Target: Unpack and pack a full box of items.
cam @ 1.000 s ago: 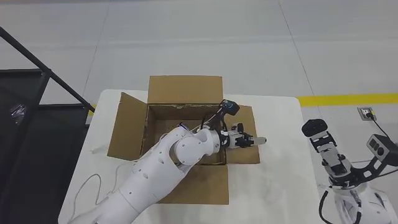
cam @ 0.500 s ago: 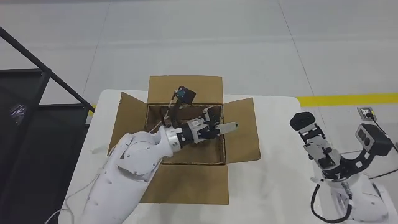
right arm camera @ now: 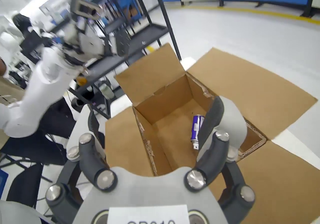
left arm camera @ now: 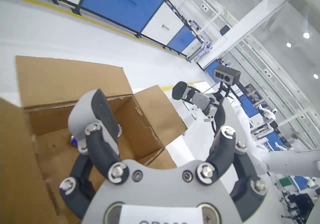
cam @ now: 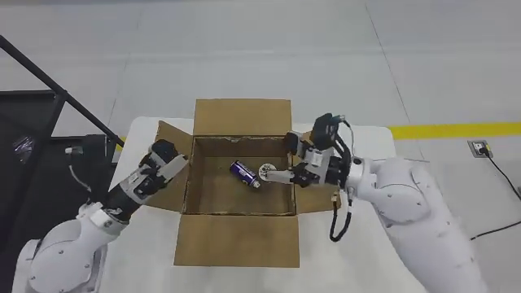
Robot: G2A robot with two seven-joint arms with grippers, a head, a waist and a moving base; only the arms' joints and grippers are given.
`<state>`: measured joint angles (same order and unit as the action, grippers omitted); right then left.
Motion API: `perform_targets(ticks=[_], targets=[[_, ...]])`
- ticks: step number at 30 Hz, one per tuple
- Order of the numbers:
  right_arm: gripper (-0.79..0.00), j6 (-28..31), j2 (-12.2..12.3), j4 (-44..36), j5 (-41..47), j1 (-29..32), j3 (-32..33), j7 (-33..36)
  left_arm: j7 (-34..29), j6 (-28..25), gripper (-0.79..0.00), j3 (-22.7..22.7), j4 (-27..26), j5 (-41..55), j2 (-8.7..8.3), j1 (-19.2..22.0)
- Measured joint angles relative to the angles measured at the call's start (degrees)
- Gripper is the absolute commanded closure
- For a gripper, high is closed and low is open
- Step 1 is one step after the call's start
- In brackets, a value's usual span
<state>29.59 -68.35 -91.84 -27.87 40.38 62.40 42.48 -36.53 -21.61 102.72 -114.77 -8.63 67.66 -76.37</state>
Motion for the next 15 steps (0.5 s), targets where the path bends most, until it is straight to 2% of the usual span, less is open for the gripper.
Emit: perform_targets(ticks=[4,7,9,15], targets=[[-0.785,-4.7,-2.9,9.4,-2.7,-10.2,-11.5,6.7,2.0,-3.1,-0.785,7.8,1.3,4.2,-0.24,-6.8],[-0.785,-8.0,-5.2,15.7,-1.9,-15.8,-18.1,10.6,2.4,-5.1,-0.785,11.3,3.3,7.7,-0.34,-10.3],[-0.785,-9.1,-6.1,18.0,-1.0,-17.7,-20.2,11.0,1.8,-6.0,-0.785,12.4,4.4,9.0,-0.44,-11.6],[-0.785,-9.1,-6.1,18.0,-0.9,-17.7,-20.2,10.9,1.4,-6.4,-0.785,12.6,5.0,9.1,-0.52,-12.1]])
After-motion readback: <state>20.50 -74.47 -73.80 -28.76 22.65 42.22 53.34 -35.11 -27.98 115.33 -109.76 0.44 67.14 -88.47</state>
